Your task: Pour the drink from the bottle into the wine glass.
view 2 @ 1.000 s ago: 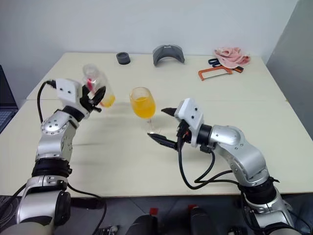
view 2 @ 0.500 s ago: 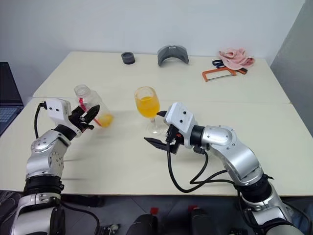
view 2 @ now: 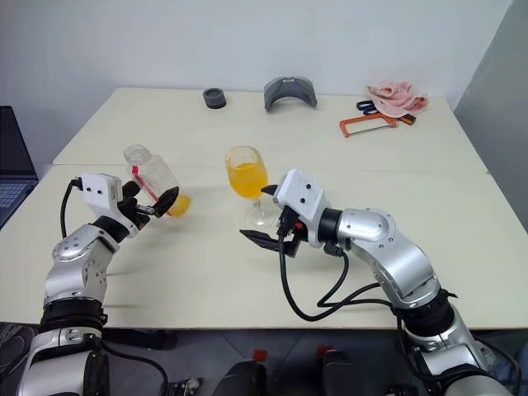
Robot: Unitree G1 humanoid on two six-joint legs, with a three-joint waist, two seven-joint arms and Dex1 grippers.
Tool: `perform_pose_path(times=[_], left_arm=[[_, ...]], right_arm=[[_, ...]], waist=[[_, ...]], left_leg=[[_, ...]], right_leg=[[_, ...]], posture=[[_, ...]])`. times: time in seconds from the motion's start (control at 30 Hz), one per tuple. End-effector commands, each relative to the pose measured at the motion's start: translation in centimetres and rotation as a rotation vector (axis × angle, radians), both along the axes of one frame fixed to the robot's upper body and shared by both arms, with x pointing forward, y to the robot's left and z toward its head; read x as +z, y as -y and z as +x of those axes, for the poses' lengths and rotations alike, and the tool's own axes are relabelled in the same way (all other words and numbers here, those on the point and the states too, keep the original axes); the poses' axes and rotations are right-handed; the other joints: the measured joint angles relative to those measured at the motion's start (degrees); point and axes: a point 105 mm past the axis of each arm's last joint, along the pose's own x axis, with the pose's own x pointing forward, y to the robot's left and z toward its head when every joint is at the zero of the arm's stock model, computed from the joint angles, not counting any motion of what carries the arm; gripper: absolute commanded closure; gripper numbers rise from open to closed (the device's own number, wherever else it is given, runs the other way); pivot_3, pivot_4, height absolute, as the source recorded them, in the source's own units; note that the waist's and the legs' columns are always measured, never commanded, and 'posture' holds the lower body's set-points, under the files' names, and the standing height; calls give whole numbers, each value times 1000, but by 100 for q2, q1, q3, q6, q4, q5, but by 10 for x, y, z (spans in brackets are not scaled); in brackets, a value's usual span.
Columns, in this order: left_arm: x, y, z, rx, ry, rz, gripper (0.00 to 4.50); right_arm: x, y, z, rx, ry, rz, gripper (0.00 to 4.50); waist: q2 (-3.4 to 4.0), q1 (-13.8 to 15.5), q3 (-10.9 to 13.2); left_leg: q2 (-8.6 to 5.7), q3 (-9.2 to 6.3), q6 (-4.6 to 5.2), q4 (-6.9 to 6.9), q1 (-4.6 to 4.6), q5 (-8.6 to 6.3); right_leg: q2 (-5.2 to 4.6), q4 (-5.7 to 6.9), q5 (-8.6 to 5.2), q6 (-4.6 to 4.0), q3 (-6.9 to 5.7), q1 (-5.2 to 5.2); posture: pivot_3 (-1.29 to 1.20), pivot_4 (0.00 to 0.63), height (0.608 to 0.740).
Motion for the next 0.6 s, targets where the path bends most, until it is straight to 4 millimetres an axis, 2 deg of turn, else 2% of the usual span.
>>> perform_pose_path(times=[0.03, 0.27, 0.43, 0.5, 0.6], left_arm=[[11, 3, -5, -14, 56, 41, 39], [4, -2, -19, 18, 61, 66, 39], [-4, -9, -34, 93, 36, 101, 39], [-8, -9, -41, 132, 17, 73, 39], [-10, -6, -49, 169, -4, 57, 39]], right_arm=[[1, 2, -2, 6, 11, 6, 0], [-30, 19, 0, -59, -36, 15, 0], [-53, 44, 11, -224, -27, 162, 0], [-62, 65, 24, -414, 26, 254, 0], [-77, 83, 30, -553, 56, 302, 0]], waist=[[0, 0, 0], [-1, 10, -1], [-4, 15, -2], [-6, 17, -3], [-7, 33, -4]], left_leg=[[0, 0, 0, 0, 0, 0], [1, -1, 1, -1, -1, 0], [3, 2, 1, -8, 3, 0], [3, 5, 1, -9, 5, 0], [4, 8, 0, -21, 11, 0]], right_leg=[[0, 0, 0, 0, 0, 0], [-1, -2, 0, 0, 1, 1], [-1, -7, 0, 0, 4, 4], [-1, -7, 0, 0, 8, 4], [-1, -10, 0, 0, 11, 8]], posture=[[0, 150, 740], [0, 150, 740], [0, 150, 740], [0, 150, 740], [0, 150, 740]])
